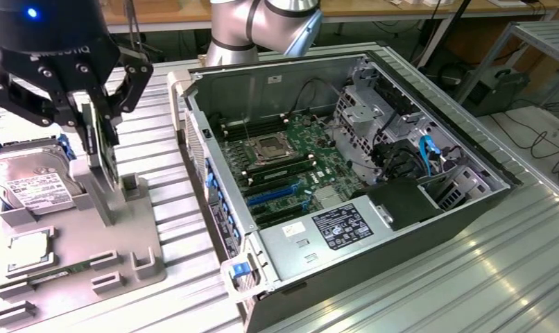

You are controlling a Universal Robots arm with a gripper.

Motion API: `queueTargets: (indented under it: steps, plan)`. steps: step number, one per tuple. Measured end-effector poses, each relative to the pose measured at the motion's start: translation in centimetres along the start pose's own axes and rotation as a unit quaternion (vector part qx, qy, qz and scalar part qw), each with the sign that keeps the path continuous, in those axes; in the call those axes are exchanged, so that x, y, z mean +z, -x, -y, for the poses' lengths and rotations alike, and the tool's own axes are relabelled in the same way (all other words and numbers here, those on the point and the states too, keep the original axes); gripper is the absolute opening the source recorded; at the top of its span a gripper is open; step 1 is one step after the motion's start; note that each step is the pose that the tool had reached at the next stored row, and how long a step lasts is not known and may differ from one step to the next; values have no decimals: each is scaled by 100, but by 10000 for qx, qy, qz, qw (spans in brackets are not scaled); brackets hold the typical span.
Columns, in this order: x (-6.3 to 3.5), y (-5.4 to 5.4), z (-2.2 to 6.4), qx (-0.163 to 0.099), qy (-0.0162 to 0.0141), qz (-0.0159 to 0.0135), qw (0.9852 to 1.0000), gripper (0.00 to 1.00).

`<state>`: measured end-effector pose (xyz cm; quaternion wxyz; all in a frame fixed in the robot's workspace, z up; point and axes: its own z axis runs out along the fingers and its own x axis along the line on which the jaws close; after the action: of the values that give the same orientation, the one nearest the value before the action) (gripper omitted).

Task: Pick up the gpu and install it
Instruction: 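Pick up the gpu and move the gpu toward the slot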

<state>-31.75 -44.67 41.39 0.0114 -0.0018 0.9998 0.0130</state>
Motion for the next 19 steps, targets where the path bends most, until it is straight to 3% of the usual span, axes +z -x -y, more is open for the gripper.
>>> queueTargets:
  steps: [7, 19]
  plan:
    - [-241, 6, -6, 0, 1, 1, 10000, 27]
    - [-243, 45, -6, -1, -3, 0, 10000, 27]
